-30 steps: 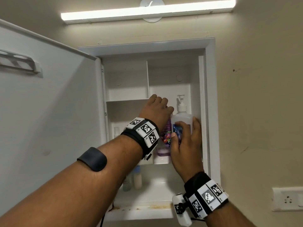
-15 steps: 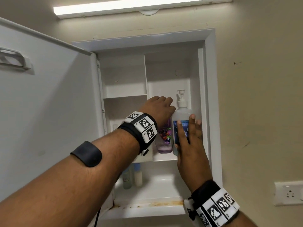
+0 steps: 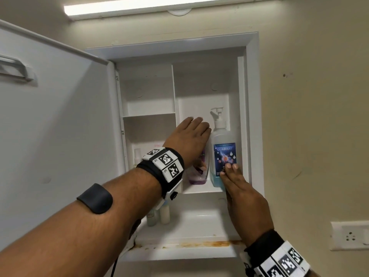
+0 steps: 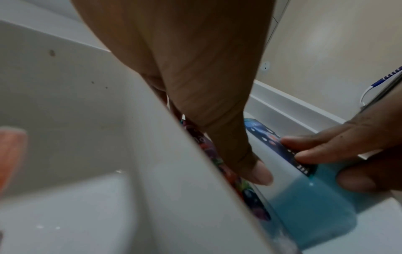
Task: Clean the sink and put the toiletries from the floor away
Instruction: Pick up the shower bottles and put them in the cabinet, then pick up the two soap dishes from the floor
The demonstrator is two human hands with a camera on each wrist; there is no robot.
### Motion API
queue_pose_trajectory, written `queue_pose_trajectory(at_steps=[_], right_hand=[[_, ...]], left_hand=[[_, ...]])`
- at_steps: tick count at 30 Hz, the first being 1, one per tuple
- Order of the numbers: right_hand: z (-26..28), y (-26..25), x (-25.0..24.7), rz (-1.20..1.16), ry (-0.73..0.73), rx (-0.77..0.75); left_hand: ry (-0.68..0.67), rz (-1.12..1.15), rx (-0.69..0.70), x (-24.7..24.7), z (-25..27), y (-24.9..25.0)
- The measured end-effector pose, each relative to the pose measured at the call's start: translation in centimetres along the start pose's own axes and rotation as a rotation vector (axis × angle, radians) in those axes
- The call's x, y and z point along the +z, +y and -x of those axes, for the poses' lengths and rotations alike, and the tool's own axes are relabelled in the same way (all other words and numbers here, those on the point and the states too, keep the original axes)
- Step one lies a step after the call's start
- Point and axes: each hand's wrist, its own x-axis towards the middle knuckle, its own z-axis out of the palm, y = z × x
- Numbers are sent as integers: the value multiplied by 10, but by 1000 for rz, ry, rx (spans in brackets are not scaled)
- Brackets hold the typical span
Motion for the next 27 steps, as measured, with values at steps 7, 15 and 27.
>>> queue_pose_trajectory(at_steps=[7,15,27], right_hand=[[10,-4,-6,-21,-47,26],[30,0,-5,-213,-162,60],[114,-26,-8,-802,-68,-25]], left_hand=[[49,70,-92,22,26,18],[78,172,-172,35,64,40],[179,622,-484,28,230,109]])
